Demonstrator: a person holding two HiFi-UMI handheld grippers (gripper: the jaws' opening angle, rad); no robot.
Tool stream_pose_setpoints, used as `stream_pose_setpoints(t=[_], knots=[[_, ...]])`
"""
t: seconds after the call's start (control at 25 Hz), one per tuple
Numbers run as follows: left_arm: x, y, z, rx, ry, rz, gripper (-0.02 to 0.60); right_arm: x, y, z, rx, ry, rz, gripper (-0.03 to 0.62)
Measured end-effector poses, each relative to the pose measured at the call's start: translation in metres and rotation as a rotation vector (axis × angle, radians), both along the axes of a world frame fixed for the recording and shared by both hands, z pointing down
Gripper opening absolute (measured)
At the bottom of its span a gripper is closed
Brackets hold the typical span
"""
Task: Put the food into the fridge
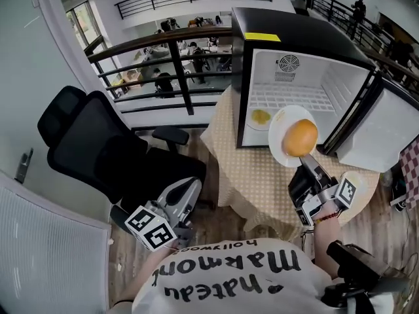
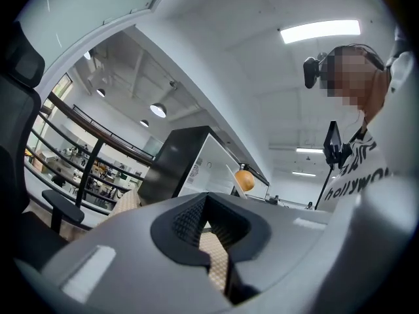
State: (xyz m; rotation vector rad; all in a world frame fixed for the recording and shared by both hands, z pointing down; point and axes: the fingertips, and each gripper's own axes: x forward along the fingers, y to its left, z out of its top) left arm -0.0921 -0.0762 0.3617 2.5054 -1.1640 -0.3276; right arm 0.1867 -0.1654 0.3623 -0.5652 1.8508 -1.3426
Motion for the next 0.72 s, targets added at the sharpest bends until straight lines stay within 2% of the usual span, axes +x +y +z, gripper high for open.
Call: stream_pose_setpoints(t=[0.16,0.28,0.52,0.72], knots=[[-0.015,-0.01,0.01,-0.026,0.014,-0.022,0.008,-0.001,-0.016,0.007,-0.009,-0.006,0.016,0.023],[-0.015,-0.02,0.013,-0.013,0.004,0.0,0.008,0.002,-0.021,0.014,-0.031,-0.008,0.048,0.023],[0.009,-0.04,0.013,0.011,0.021,0.098,0.008,0.008,-0.023,0.024,-0.094,-0.012,0.109,0.023],[0.036,-0.052,0.004,0.022,0.011,0.195,0.008,0.006,-0.023,0.018,-0.115,0.011,0.12,0.023]])
